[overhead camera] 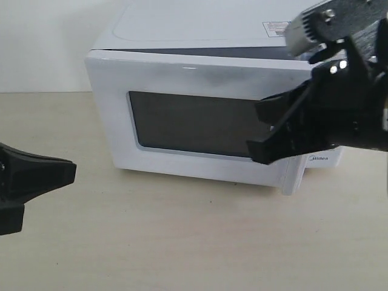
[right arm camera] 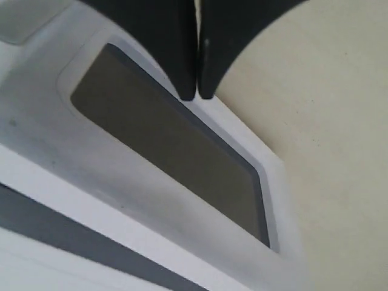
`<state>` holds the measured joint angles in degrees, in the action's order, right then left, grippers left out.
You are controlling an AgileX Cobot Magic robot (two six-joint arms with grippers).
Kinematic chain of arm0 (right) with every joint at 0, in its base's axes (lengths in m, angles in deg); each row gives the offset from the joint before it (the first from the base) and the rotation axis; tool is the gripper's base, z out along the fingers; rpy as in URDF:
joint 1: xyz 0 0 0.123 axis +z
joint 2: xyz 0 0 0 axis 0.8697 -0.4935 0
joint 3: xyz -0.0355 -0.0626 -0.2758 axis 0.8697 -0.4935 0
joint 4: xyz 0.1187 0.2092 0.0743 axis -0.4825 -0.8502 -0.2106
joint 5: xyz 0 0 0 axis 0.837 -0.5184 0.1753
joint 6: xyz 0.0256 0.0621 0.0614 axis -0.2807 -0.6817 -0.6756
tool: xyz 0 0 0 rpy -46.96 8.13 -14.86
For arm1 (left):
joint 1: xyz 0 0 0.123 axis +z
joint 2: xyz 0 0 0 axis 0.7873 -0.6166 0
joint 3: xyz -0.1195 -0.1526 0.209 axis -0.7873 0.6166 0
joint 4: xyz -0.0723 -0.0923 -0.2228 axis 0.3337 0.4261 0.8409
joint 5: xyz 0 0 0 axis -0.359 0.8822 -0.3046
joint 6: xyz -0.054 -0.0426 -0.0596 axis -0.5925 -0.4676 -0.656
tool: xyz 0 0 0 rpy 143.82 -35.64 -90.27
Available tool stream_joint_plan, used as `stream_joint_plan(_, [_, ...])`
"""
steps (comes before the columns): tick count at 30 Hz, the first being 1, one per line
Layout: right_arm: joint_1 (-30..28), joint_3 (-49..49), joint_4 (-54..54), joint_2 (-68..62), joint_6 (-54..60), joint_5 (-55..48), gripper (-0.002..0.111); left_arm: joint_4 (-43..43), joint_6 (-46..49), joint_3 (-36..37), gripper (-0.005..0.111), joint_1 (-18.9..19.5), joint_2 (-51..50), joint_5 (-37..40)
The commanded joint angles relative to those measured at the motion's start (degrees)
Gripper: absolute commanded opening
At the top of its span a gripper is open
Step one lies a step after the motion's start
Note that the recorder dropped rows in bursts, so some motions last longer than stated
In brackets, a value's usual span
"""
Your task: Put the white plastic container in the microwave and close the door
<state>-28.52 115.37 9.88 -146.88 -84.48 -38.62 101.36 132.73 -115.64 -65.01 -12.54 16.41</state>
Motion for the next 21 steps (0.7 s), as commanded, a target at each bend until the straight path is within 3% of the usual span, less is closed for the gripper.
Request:
stream_joint_plan(1, [-2.23, 0.77, 2.88, -6.01, -7.31, 6.64, 0.000, 0.90, -0.72, 1.28, 0.004, -0.17, 2.76, -1.07])
stream_joint_plan(6, [-4.18, 0.81, -0.31, -7.23, -7.55, 12.45, 0.000, 1.02, -0.72, 1.28, 0.004, -0.17, 3.05, -1.07])
stream_joint_plan(13, [-11.19, 0.81, -5.82, -7.86, -5.49, 11.99, 0.000, 1.02, -0.72, 1.28, 0.004, -0.17, 3.05, -1.07])
stream_joint_plan(21, [-12.08, 0.91, -5.68, -8.42, -3.76, 11.81, 0.000, 1.00, -0.72, 1.28, 0.004, -0.17, 3.05, -2.06])
